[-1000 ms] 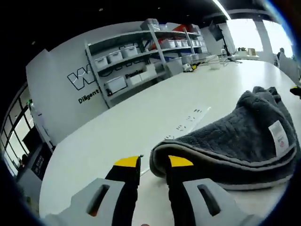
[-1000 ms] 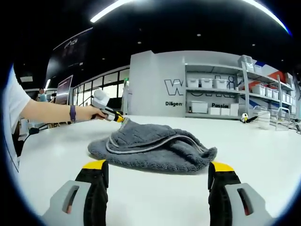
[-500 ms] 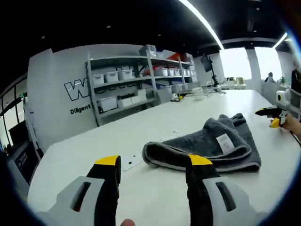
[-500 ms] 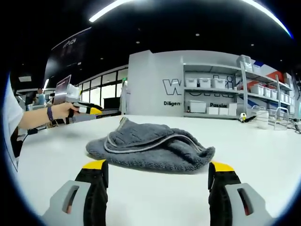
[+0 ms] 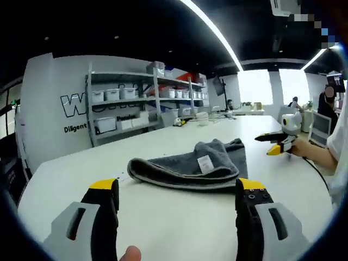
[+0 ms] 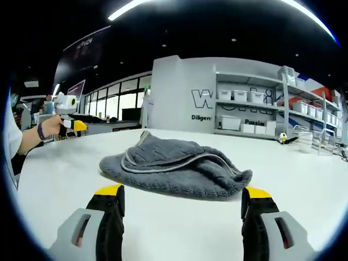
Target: Open the folded towel by lifting each exposed corner and separating the folded layers until the towel lies flat within the target outline without major curled edges
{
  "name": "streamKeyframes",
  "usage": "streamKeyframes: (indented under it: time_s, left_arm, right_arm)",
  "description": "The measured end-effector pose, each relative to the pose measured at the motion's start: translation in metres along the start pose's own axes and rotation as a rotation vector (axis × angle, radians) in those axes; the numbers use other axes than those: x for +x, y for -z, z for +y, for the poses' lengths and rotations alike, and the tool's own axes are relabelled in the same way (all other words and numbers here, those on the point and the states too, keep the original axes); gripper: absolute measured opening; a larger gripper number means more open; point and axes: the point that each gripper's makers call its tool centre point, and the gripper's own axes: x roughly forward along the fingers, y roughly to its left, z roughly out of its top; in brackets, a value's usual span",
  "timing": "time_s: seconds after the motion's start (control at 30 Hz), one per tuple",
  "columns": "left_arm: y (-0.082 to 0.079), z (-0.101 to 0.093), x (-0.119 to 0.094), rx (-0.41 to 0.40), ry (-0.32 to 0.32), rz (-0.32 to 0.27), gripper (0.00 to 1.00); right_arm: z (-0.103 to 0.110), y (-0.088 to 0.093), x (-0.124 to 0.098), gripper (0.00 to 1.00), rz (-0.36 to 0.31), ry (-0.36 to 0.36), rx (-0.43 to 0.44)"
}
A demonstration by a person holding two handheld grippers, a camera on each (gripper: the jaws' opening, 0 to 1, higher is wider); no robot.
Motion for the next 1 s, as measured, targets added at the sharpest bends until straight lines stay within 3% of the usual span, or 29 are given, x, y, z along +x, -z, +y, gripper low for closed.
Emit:
streamKeyframes:
  time_s: [0.2, 0.37, 0.63, 0.73, 0.83, 0.9, 1.0]
  left_arm:
    - [0.005, -0.011, -0.004, -0.027, 0.03, 0.002, 0.99]
    - [0.015, -0.015, -0.006, -0.013, 0.029, 0.003, 0.99]
    - [0.037, -0.029, -0.011, -0.025, 0.059, 0.054, 0.99]
    - [0.045, -0.027, -0.012, 0.017, 0.037, 0.092, 0.99]
    - [0.044, -0.028, -0.014, 0.028, 0.031, 0.09, 0.99]
    - [0.041, -0.029, -0.016, 0.025, 0.033, 0.084, 0.99]
    - [0.034, -0.026, -0.02, 0.016, 0.026, 0.057, 0.99]
  right_arm:
    - [0.0, 0.003, 0.001, 0.91, 0.008, -0.004, 0.006]
    - [0.001, 0.008, 0.005, 0.91, 0.026, -0.013, 0.008]
    - [0.009, 0.01, 0.008, 0.91, 0.036, -0.035, -0.014]
    - [0.01, 0.008, 0.009, 0.86, 0.027, -0.036, -0.015]
    - [0.013, 0.004, 0.013, 0.74, 0.016, -0.046, -0.008]
    - [0.016, 0.003, 0.017, 0.74, 0.029, -0.058, -0.016]
    - [0.032, 0.0, 0.029, 0.74, 0.077, -0.088, -0.111]
